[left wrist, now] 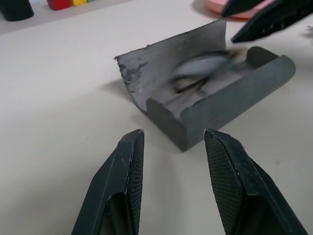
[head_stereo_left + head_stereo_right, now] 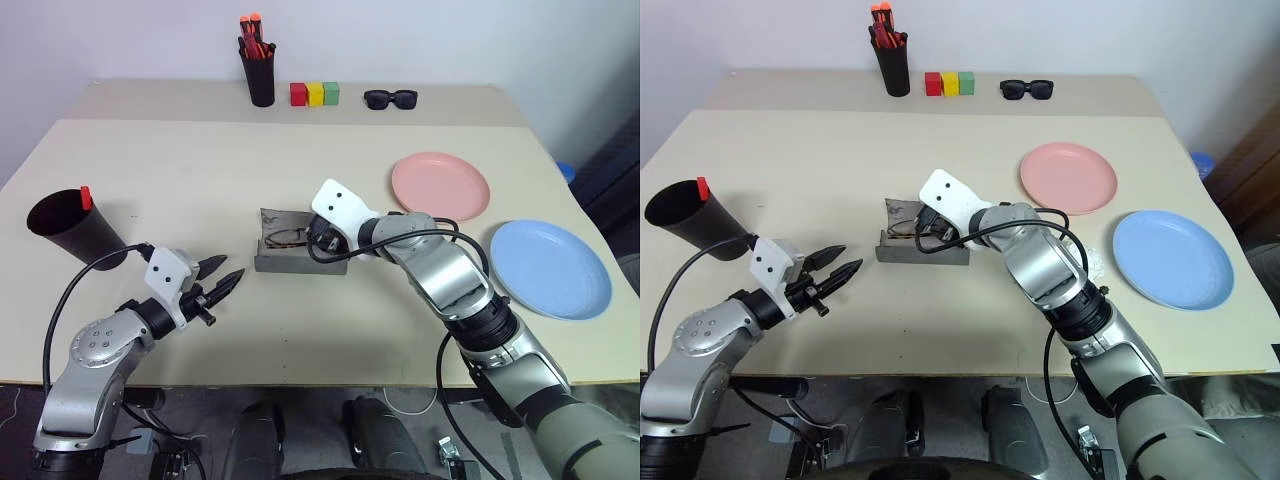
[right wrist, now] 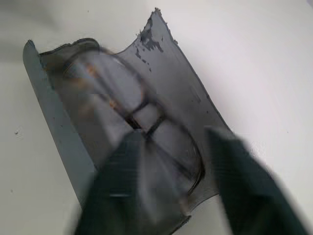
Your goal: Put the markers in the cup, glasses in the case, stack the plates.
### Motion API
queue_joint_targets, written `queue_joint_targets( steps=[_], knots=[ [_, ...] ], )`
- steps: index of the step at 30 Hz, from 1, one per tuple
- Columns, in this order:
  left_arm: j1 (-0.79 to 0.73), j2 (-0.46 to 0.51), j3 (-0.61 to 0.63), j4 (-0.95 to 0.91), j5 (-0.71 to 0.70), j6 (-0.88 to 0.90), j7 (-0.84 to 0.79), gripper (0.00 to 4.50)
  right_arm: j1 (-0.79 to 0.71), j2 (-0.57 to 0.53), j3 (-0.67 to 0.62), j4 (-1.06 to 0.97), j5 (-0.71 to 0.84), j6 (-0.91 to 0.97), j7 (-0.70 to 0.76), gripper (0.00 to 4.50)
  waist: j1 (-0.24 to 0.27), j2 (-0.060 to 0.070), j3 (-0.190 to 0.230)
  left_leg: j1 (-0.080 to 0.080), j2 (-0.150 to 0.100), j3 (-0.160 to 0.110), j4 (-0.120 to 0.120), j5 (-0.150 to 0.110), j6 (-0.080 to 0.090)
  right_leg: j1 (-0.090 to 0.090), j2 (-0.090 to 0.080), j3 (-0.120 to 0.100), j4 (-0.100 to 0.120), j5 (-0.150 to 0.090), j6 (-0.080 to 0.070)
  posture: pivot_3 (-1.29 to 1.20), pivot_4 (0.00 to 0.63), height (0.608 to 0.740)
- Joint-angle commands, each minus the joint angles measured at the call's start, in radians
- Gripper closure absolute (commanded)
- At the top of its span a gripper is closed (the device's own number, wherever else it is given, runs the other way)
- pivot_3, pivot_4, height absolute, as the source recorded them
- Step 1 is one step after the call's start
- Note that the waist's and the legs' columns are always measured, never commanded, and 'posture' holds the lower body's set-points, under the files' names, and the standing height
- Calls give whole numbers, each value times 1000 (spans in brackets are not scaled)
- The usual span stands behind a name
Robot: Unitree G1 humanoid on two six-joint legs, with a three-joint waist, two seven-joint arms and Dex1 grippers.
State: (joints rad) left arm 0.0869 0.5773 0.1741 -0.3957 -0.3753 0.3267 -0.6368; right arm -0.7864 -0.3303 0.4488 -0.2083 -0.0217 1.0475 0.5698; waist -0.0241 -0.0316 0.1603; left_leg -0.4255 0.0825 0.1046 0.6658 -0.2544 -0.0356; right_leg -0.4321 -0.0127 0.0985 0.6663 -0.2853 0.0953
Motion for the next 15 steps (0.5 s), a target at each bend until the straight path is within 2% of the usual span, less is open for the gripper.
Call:
queue_joint_targets(
  steps=[1, 15],
  knots=[
    [3, -2, 9, -35, -11, 1, 2, 2550, -30, 2, -40, -41, 18, -9, 3, 1592, 0, 0, 0, 0, 0, 0, 0, 0, 0, 0, 0, 0, 0, 0, 0, 0, 150, 722],
    [-45, -20, 24, -14, -40, 17, 21, 2550, -2, -49, -74, -60, 45, -153, 42, 1592, 0, 0, 0, 0, 0, 0, 0, 0, 0, 0, 0, 0, 0, 0, 0, 0, 150, 722]
  ],
)
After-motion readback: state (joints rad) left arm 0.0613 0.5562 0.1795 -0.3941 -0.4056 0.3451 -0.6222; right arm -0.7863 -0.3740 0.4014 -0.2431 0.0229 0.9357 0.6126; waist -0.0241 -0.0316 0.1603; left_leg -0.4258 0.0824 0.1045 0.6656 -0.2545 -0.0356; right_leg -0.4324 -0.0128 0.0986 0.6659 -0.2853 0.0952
